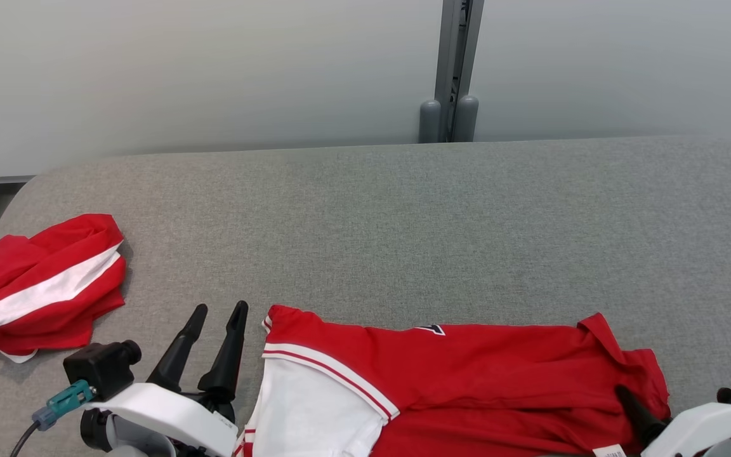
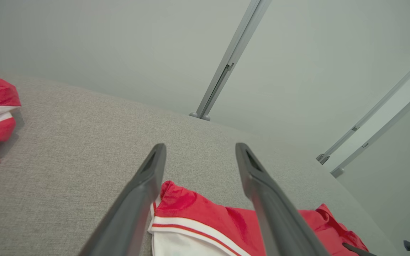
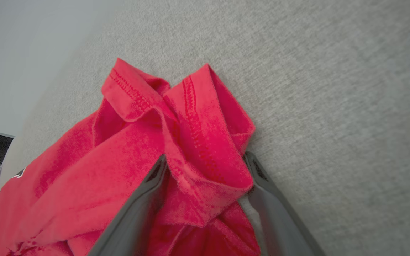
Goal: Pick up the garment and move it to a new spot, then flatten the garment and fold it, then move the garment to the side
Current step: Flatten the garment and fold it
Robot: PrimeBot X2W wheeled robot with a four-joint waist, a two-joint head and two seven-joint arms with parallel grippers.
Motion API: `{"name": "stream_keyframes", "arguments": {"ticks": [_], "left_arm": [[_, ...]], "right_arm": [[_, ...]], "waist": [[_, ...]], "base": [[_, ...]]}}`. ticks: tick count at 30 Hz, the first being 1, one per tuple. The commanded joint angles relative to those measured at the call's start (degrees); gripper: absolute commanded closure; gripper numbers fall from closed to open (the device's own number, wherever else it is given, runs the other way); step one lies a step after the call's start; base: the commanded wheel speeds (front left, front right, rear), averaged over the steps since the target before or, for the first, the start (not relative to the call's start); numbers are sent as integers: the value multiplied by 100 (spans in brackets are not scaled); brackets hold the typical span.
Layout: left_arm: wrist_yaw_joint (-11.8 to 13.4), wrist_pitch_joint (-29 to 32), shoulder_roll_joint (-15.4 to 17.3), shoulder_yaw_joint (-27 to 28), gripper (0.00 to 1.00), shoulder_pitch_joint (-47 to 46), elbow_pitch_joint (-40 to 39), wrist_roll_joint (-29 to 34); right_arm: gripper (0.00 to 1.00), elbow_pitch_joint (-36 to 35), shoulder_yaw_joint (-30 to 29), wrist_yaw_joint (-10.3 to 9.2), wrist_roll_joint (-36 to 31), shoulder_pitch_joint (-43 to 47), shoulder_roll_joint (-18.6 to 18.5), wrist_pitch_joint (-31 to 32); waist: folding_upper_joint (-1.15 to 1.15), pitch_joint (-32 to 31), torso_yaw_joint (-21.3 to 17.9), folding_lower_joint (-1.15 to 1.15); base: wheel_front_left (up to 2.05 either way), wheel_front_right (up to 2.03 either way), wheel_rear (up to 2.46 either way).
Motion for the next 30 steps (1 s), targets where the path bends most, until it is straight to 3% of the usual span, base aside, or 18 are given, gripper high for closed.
{"name": "stream_keyframes", "arguments": {"ticks": [1,5,6,7,8,19,30], "left_arm": [[-39,-7,-16,22,0,-3,32,47],[-77,-7,-113,60,0,-46,115,173],[-92,-7,-147,61,0,-48,132,195],[-100,-6,-174,62,0,-53,148,217],[-105,-7,-201,61,0,-53,161,244],[-173,-6,-378,227,0,42,210,487],[-66,-4,-642,1038,0,344,296,1544]], "right_arm": [[0,37,125,3,14,62,224,188],[0,-28,207,6,-31,-59,395,212],[51,-48,228,8,-50,-85,418,210],[56,-70,237,8,-60,-107,433,189],[97,-90,234,7,-69,-122,431,161],[100,-307,95,4,-243,-340,108,-474],[100,-587,-199,4,-309,-448,-437,-870]], "waist": [[0,11,5,0],[0,41,17,0],[0,46,22,0],[0,47,26,0],[0,46,34,0],[0,-3,71,0],[0,-97,-9,0]], "base": [[0,0,0],[0,0,0],[0,0,0],[0,0,0],[0,0,0],[0,0,0],[0,0,0]]}}
